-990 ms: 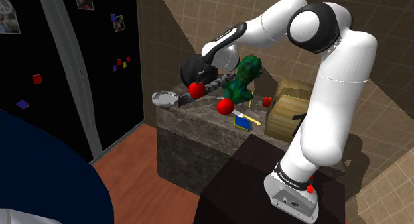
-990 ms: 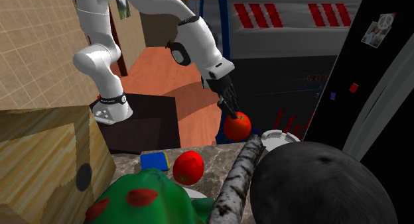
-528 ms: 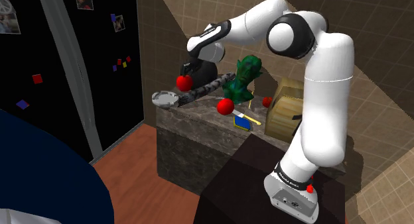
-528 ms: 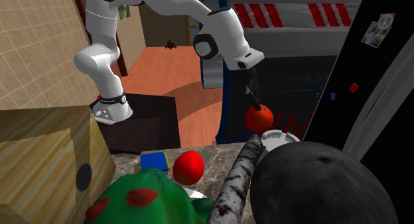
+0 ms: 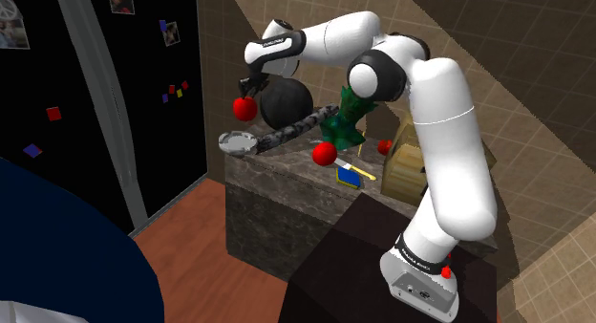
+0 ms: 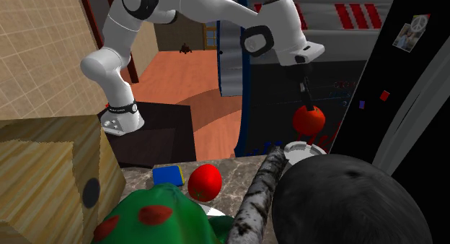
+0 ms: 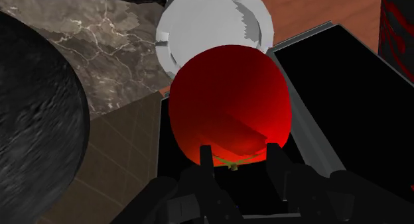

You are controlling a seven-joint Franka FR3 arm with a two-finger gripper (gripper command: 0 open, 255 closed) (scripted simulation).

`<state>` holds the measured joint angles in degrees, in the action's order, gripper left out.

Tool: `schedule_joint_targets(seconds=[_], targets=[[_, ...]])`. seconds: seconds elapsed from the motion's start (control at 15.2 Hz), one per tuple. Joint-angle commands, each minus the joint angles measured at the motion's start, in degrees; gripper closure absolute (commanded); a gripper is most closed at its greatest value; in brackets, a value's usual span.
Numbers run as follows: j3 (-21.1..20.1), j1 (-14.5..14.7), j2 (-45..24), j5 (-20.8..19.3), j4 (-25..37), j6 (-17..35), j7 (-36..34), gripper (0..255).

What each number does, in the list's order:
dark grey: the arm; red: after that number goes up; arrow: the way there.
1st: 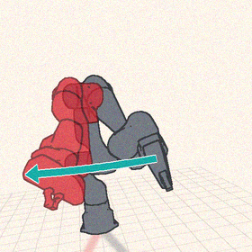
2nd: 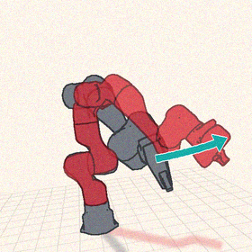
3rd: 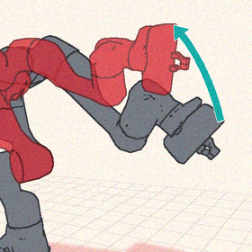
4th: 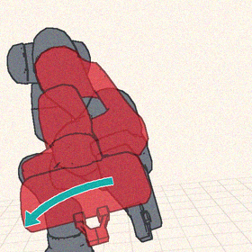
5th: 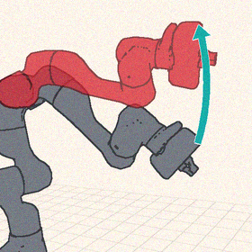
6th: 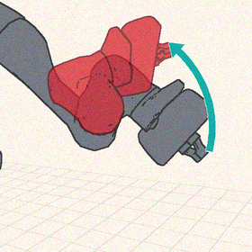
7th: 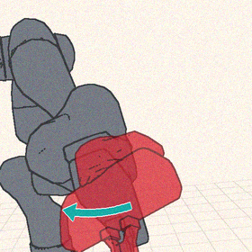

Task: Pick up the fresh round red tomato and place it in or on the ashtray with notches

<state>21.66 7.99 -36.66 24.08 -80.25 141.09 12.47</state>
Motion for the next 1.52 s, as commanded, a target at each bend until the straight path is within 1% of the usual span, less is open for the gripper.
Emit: schedule_joint_targets(seconds=[0.0, 0.73, 1.45], targets=[[-0.28, -0.55, -3.71, -0.07, 5.77, -2.05, -1.47, 255], [-2.05, -1.16, -6.99, 1.95, 2.93, 4.06, 0.55, 255], [-4.20, -2.27, -11.39, 3.98, 2.11, 9.40, 2.55, 255]])
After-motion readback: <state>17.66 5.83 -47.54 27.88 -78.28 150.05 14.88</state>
